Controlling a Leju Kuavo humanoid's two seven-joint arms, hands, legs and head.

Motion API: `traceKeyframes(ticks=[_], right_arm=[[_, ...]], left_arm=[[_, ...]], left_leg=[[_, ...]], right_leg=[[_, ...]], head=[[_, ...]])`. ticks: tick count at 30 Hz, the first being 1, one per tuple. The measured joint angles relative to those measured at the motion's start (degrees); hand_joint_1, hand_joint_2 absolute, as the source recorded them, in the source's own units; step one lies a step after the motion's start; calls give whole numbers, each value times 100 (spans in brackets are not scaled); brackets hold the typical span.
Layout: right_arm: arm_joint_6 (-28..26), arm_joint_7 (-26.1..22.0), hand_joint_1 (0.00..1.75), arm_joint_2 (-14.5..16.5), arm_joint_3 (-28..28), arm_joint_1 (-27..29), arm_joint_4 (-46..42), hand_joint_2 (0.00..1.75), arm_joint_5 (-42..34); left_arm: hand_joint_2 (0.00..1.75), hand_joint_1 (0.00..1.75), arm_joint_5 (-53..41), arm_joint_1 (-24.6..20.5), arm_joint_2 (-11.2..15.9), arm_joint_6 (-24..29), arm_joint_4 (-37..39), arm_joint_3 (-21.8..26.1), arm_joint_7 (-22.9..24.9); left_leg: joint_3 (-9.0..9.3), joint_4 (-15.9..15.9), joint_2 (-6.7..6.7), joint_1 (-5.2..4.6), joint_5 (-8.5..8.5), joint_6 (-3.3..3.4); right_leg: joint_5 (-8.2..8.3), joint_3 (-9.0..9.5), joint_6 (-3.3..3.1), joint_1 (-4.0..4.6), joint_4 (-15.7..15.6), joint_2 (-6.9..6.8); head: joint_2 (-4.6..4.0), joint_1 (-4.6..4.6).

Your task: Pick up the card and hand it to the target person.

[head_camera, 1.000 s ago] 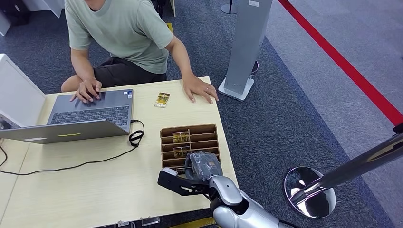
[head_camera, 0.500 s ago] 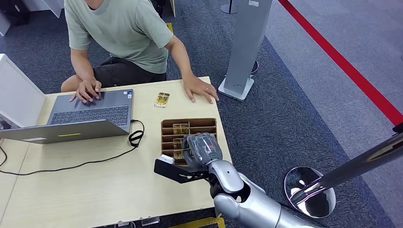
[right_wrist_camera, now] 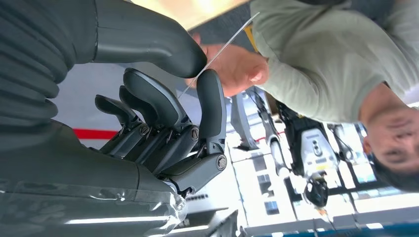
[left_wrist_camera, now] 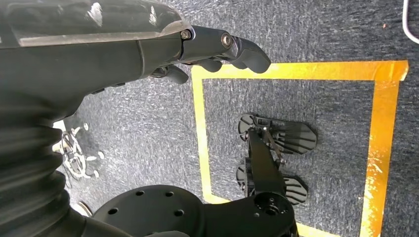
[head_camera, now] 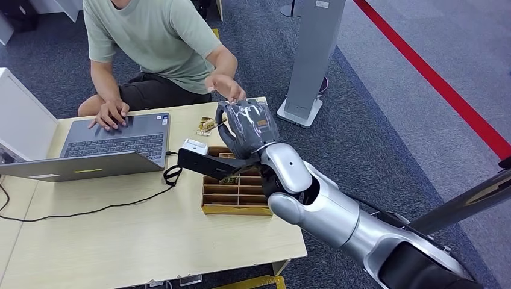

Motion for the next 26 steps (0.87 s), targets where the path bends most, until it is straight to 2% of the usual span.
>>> traceKeyframes(ticks=[14, 18, 26], right_arm=[[-722, -623, 175, 463, 421, -856, 1695, 175, -155], [-839, -668, 0, 577, 491, -946, 2133, 175, -203], [-918, -568, 0, 600, 587, -961, 2486, 175, -217]], left_arm=[[175, 0, -91, -197, -2, -22, 0, -86, 103], [175, 0, -97, -200, -2, -25, 0, -119, 104], [175, 0, -140, -209, -1, -38, 0, -175, 97]], left_leg=[[-3, 0, -2, 0, 2, 0], [-2, 1, -2, 0, 2, 0], [-2, 3, -1, 0, 2, 0]], right_leg=[[0, -3, 0, 0, 4, -2], [0, -3, 0, 0, 3, -2], [0, -5, 0, 0, 3, -1]], head=[[0, -2], [0, -2], [0, -2]])
